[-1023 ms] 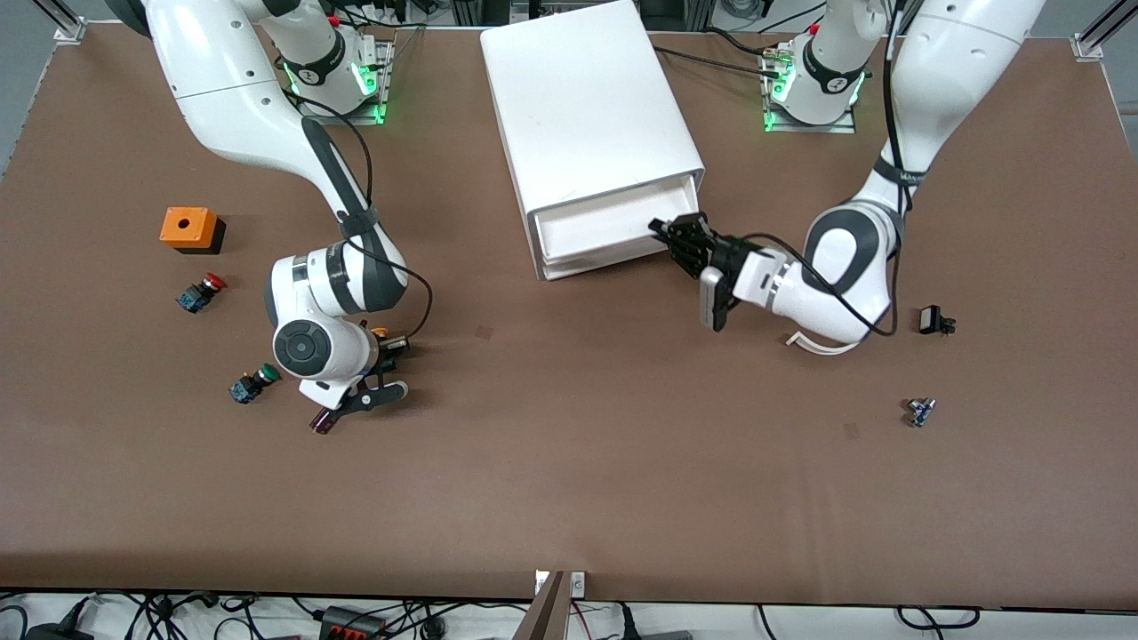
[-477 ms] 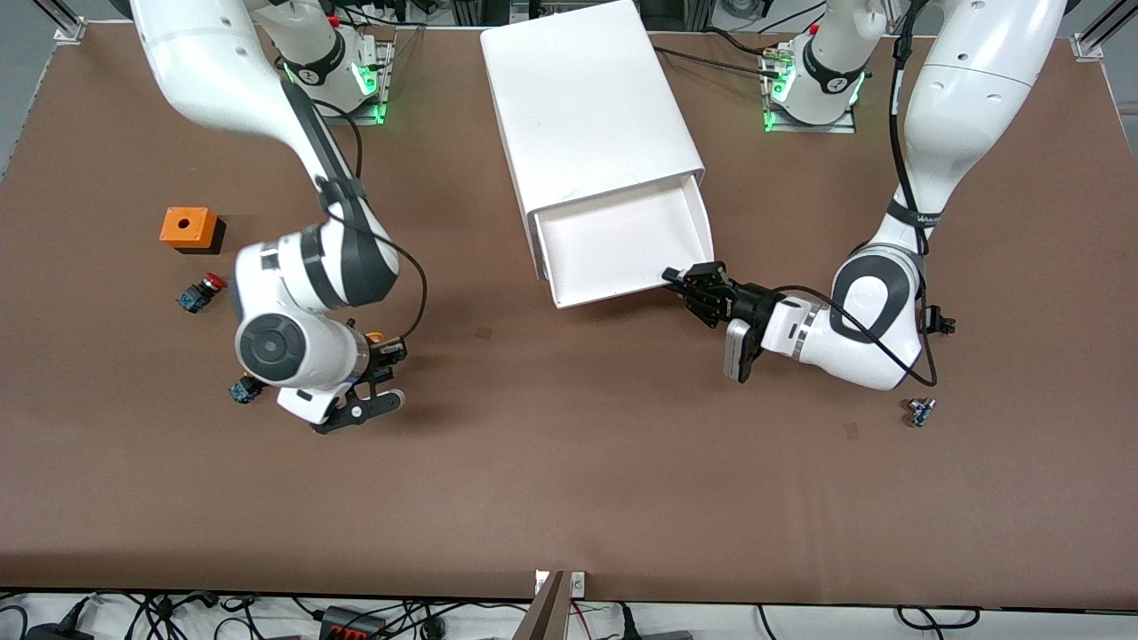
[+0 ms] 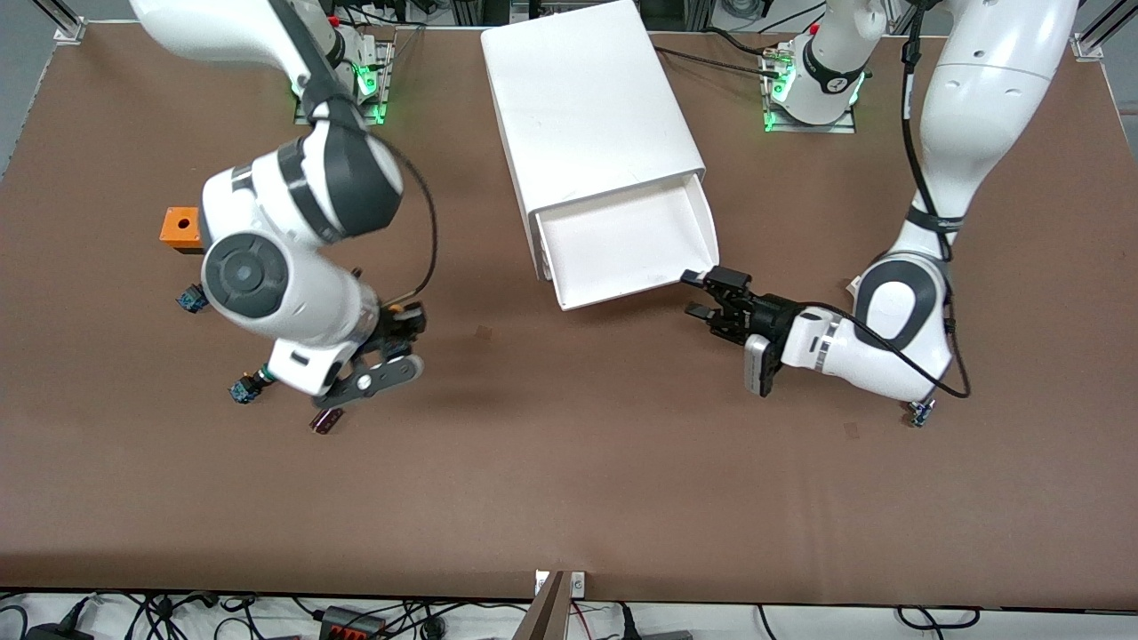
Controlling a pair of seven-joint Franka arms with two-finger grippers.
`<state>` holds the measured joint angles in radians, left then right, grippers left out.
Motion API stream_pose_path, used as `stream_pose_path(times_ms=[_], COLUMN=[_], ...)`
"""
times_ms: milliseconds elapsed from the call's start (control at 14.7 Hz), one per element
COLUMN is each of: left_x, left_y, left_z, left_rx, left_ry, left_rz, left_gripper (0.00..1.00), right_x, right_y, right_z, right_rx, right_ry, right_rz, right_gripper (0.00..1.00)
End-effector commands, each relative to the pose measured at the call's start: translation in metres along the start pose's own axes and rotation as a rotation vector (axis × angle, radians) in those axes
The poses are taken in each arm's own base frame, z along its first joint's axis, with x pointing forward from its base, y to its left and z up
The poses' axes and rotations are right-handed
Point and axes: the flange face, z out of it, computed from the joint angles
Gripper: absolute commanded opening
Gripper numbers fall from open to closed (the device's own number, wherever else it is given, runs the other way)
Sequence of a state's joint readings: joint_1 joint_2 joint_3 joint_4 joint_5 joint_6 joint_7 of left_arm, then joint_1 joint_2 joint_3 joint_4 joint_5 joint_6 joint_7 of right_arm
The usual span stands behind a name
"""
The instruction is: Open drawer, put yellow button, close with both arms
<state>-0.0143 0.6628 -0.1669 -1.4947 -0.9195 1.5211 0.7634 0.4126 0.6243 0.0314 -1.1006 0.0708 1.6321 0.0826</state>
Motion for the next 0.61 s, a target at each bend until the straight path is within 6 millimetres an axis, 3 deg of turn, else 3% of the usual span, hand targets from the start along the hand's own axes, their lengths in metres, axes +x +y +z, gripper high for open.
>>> stream_pose_path(times_ms=[0, 136, 341, 545], left_x=[0.006, -0.002, -0.012, -0.019], left_y=[0.041, 0.052, 0.073, 0.095], left_z=[-0.039, -0.056, -0.076, -0.084], left_rx=[0.094, 0.167, 0.298, 0.525], left_ry=[-0.098, -0.149, -0.177, -0.215], left_rz=[-0.129, -0.195, -0.300, -0.450], left_gripper=[1.00, 1.00, 1.00, 1.00], right_x=[-0.020, -0.029, -0.037, -0.043], right_y=[-0.057, -0.103, -0.158, -0.197], right_z=[-0.028, -0.033, -0.064, -0.059], right_rx=[0.009, 0.006, 0.033, 0.052], right_ry=[0.015, 0.034, 0.135, 0.173], right_rz=[-0.015, -0.030, -0.018, -0.014], right_gripper=[0.00, 0.00, 0.00, 0.00])
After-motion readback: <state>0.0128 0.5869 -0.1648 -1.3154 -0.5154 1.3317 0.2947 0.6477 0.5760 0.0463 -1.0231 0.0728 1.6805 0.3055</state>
